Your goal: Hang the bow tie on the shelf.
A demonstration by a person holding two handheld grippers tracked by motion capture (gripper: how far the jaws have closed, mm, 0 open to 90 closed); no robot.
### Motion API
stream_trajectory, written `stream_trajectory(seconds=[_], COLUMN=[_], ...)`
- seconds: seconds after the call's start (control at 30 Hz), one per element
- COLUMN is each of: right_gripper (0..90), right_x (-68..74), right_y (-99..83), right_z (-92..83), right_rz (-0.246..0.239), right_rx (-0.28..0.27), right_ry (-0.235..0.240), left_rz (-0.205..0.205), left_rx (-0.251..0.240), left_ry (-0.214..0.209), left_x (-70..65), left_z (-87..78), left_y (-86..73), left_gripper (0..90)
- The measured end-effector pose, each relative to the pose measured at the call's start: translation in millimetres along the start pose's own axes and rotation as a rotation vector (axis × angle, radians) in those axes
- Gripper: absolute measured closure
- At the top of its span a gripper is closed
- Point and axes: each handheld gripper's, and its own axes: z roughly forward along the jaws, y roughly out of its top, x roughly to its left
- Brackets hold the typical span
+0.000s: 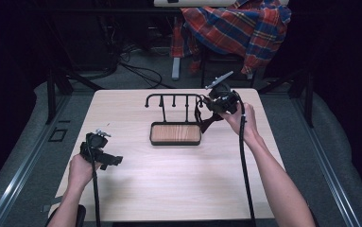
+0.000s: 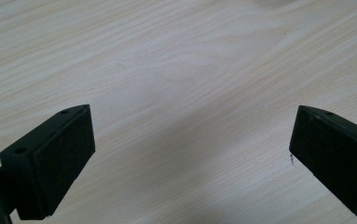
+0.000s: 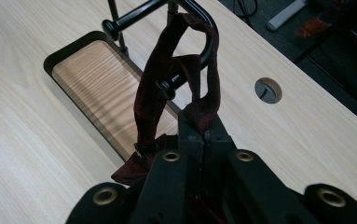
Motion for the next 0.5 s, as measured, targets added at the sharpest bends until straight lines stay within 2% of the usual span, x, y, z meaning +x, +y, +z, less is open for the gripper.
stream_trajectory(seconds=[0.5], right_gripper=[89.0], right_x=[-7.7], right_y=[-2.0], right_z=[18.5], right_rz=[0.045], right_rx=[0.012], right_ry=[0.004], left_rz=[0.002], left_rx=[0.004], left_ry=[-0.003], left_x=[-0.1], left_z=[0.3], left_y=[0.0], left_gripper=[0.1])
